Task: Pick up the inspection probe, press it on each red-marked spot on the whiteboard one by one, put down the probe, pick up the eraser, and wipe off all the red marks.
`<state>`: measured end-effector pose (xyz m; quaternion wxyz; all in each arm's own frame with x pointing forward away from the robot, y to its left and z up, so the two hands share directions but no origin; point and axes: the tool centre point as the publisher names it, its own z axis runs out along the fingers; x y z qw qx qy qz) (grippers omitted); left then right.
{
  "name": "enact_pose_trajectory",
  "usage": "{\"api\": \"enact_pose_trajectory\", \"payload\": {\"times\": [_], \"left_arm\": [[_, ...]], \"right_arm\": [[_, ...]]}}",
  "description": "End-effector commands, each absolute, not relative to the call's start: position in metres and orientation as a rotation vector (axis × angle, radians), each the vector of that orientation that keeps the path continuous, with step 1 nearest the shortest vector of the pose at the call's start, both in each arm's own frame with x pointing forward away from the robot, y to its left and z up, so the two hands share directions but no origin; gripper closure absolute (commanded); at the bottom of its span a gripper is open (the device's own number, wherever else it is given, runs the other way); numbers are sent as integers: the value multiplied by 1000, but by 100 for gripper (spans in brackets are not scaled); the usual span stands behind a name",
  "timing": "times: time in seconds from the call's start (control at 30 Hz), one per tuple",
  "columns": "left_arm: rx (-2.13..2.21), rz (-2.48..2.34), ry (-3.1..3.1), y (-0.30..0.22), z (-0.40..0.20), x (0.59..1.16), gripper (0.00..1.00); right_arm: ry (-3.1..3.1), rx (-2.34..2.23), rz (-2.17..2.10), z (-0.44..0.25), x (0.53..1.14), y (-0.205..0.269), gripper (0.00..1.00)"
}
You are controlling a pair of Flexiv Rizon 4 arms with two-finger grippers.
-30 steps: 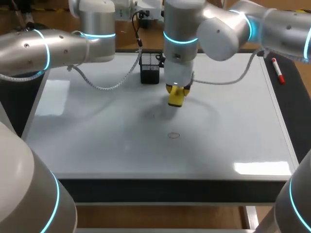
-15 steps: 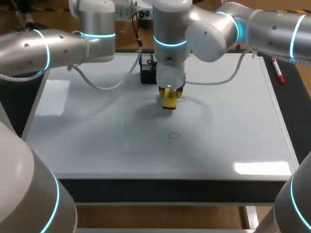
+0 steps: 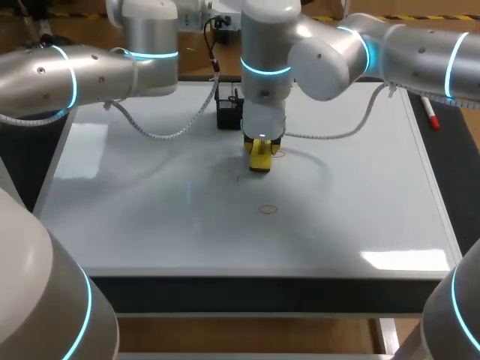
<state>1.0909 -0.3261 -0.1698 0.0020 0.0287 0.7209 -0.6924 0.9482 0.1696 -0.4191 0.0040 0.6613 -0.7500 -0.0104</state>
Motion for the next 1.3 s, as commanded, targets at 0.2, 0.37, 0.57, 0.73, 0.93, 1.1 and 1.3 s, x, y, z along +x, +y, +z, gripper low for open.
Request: {"api": "enact_pose_trajectory", "payload": {"times": [0.2,0.37,0.57,0.73,0.93,1.1,1.3], "left_arm": [[92,-2174,2265,-326,-169,1092,100],[92,-2174,2265,-326,-169,1092,100],[92,-2174,2265,-326,-169,1092,100],[92,-2174,2265,-326,-169,1092,100],[92,-2174,2265,-326,-169,1092,100],[92,-2174,2265,-326,-169,1092,100],[92,-2174,2265,-326,-169,1092,100]], "right_arm": [[-2335,2062,-47,-424,952,167,100],[-2358,2019,-58,-428,951,155,100],[-2383,1971,-62,-431,952,140,100],[-2416,1914,-53,-433,951,124,100],[-2469,1829,-47,-433,945,98,100],[-2509,1774,-37,-430,941,82,100],[-2552,1744,-7,-419,939,71,100]]}}
